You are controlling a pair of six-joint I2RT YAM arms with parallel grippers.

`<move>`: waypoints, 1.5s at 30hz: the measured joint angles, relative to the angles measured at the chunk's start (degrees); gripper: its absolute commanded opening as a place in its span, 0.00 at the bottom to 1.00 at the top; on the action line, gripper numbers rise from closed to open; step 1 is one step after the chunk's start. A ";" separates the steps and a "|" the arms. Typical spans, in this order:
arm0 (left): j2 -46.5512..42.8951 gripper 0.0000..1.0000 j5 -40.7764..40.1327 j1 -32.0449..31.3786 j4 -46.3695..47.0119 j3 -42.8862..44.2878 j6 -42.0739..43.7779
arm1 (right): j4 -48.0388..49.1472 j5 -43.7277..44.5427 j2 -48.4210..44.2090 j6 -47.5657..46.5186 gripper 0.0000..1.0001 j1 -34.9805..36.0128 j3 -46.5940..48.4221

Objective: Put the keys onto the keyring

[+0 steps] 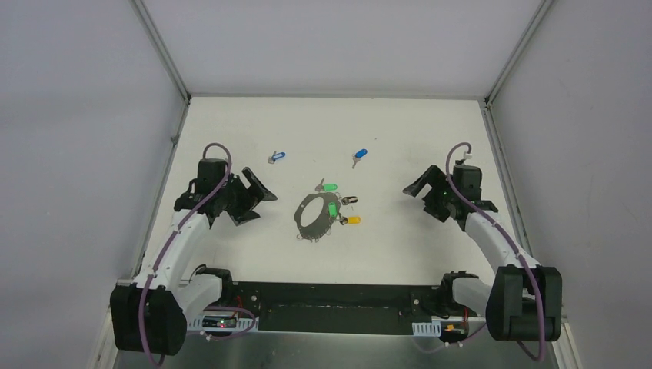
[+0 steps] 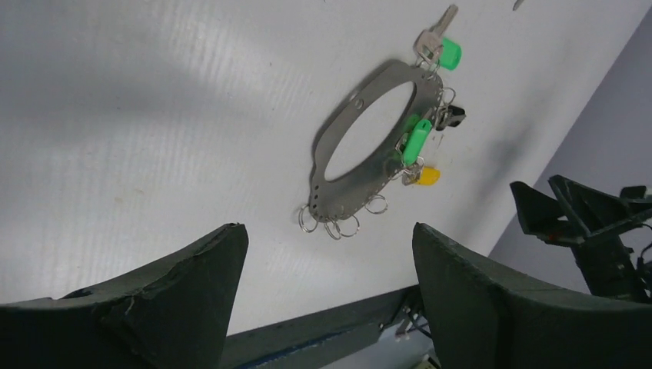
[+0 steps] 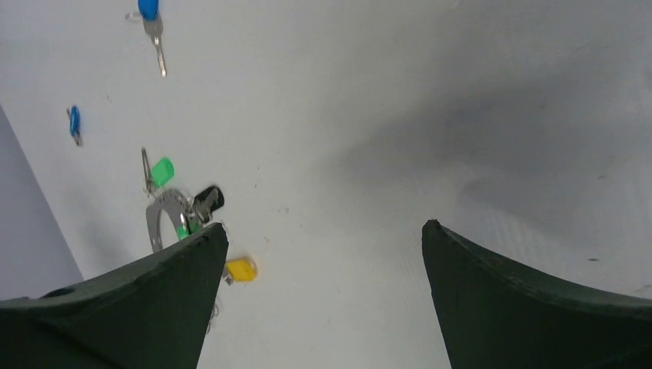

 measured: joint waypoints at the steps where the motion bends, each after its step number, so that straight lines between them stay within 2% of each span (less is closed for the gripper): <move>1: 0.48 0.78 1.70 -0.02 0.98 -0.94 -0.79 | -0.26 -0.74 0.52 0.13 0.99 1.29 0.02; 5: 5.49 0.74 6.54 -1.88 5.20 -1.77 -2.29 | -1.07 -2.75 1.97 0.48 0.99 8.15 0.02; 6: 6.82 0.70 7.04 -2.67 6.10 -1.73 -2.36 | -1.11 -2.93 2.34 0.52 0.99 9.88 0.02; 9: 12.61 0.62 7.34 -7.26 7.26 0.04 -2.16 | -1.16 -3.30 4.70 0.79 0.98 14.73 0.35; 13: 20.65 0.60 6.93 -13.75 7.78 5.49 -0.72 | -1.73 -4.13 11.21 1.27 0.98 21.07 3.23; 17: 27.23 0.60 3.32 -18.45 6.64 11.04 1.84 | -1.95 -4.83 17.81 2.16 0.95 27.36 7.54; 22: 33.64 0.62 -5.40 -22.36 0.66 17.07 5.62 | -1.97 -5.16 22.71 3.30 0.95 32.50 11.76; 28: 38.34 0.64 -13.49 -24.87 -4.37 19.37 7.52 | -2.51 -4.96 24.28 3.67 0.95 34.38 13.42; 35: 42.99 0.60 -19.34 -27.61 -8.72 22.36 8.90 | -2.78 -5.40 24.94 3.67 0.94 34.71 13.97; 39: 45.40 0.58 -20.94 -29.38 -10.40 24.79 9.05 | -2.73 -6.38 25.22 3.69 0.94 34.82 14.08; 42: 45.81 0.52 -21.73 -29.99 -11.17 25.27 9.01 | -2.75 -6.84 25.22 3.67 0.94 34.86 14.05; 45: 46.07 0.52 -21.73 -30.84 -11.78 25.49 8.83 | -2.80 -7.96 25.22 3.43 0.93 34.88 14.05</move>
